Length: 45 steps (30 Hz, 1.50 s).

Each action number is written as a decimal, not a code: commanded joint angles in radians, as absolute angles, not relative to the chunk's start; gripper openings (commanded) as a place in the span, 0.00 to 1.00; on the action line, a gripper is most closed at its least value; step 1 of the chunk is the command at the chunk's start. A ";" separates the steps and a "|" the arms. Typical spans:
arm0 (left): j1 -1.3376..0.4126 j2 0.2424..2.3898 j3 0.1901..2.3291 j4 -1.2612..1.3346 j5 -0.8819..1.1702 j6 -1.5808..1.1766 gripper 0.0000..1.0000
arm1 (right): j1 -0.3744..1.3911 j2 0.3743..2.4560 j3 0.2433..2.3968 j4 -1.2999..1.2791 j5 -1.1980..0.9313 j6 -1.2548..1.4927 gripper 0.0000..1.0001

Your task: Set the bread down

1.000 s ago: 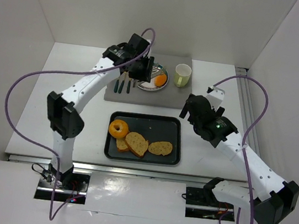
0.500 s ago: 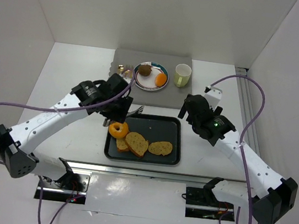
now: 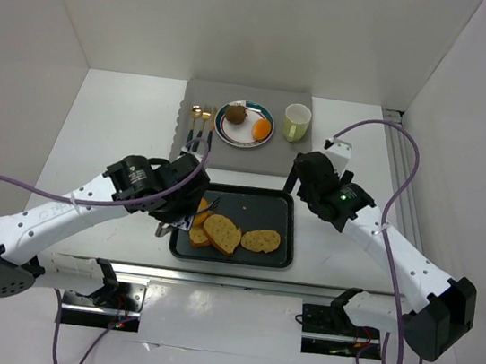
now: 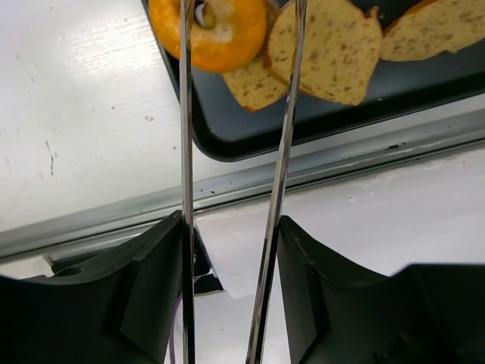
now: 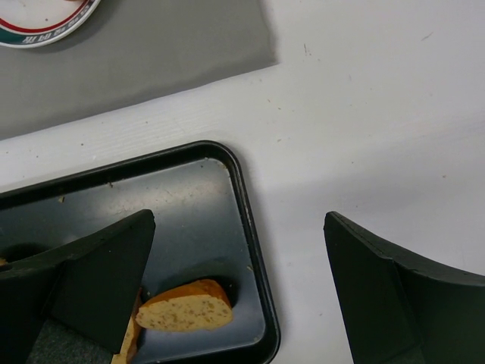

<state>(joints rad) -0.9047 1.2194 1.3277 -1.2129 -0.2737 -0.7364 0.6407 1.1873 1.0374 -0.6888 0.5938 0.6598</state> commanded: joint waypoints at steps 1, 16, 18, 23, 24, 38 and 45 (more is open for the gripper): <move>-0.908 1.198 1.295 -1.238 -0.311 -0.817 0.61 | 0.634 1.197 1.065 -0.634 0.588 0.647 1.00; -0.917 1.243 1.224 -1.189 -0.262 -0.867 0.50 | 0.634 1.215 1.065 -0.615 0.578 0.638 1.00; -0.917 1.243 1.224 -1.189 -0.253 -0.876 0.46 | 0.634 1.215 1.055 -0.606 0.578 0.638 1.00; -0.917 1.243 1.267 -1.216 -0.276 -0.876 0.25 | 0.634 1.224 1.046 -0.597 0.569 0.638 1.00; -0.917 1.243 1.288 -1.232 -0.285 -0.876 0.21 | 0.634 1.224 1.046 -0.597 0.569 0.638 1.00; -0.917 1.255 1.466 -1.301 -0.353 -0.876 0.00 | 0.634 1.215 1.046 -0.588 0.578 0.629 1.00; -0.904 1.350 1.606 -1.160 -0.520 -0.819 0.00 | 0.634 1.215 1.046 -0.588 0.578 0.629 1.00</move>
